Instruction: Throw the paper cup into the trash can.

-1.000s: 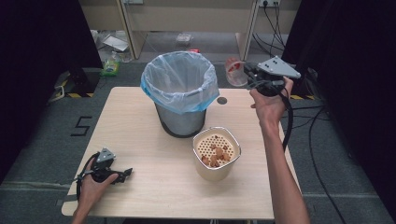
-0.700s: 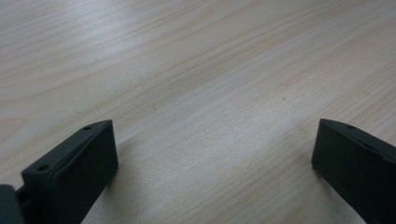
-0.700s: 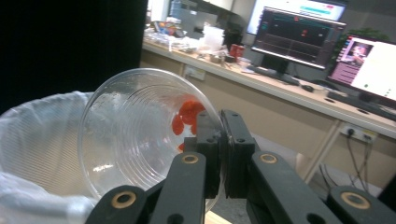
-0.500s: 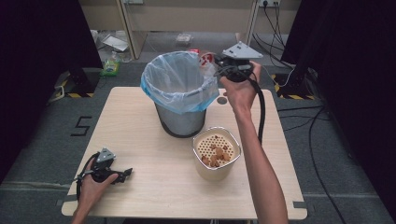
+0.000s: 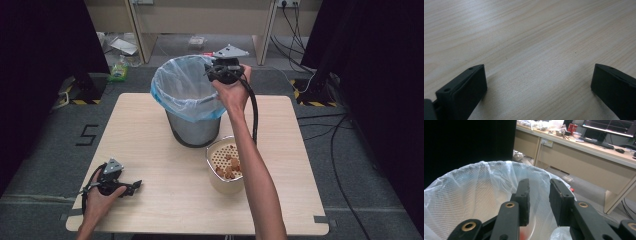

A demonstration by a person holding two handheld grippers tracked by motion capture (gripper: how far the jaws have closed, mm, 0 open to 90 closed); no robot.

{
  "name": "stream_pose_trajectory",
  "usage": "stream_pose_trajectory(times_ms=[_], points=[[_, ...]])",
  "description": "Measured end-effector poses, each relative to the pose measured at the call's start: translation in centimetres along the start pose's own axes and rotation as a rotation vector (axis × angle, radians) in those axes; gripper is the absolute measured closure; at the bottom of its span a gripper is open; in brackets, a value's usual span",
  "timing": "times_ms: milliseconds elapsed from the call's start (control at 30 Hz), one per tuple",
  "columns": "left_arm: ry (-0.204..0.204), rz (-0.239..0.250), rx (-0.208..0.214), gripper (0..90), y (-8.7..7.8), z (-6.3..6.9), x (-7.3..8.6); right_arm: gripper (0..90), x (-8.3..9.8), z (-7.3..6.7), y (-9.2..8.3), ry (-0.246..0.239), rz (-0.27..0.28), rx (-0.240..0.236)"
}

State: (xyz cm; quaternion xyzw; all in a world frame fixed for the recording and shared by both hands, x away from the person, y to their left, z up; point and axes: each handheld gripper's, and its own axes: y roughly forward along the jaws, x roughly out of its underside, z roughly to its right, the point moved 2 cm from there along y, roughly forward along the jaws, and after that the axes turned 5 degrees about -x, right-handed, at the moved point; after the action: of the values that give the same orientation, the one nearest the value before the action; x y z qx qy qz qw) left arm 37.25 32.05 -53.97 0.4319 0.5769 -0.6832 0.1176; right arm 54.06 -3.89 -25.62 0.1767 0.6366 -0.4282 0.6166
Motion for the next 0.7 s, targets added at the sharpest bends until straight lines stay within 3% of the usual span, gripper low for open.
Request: stream_pose_trajectory(times_ms=[267,500,700], points=[[0.000,0.001,0.001,0.0,0.0,0.0,0.0,57.4,1.0,2.3,-3.3,0.044,0.004,0.034],[0.000,0.001,0.001,0.0,0.0,0.0,0.0,52.1,3.0,4.8,-6.4,0.063,-0.023,0.075],[0.001,0.000,0.001,0.0,0.0,0.0,0.0,47.9,5.2,5.9,-8.4,0.079,-0.049,0.097]])
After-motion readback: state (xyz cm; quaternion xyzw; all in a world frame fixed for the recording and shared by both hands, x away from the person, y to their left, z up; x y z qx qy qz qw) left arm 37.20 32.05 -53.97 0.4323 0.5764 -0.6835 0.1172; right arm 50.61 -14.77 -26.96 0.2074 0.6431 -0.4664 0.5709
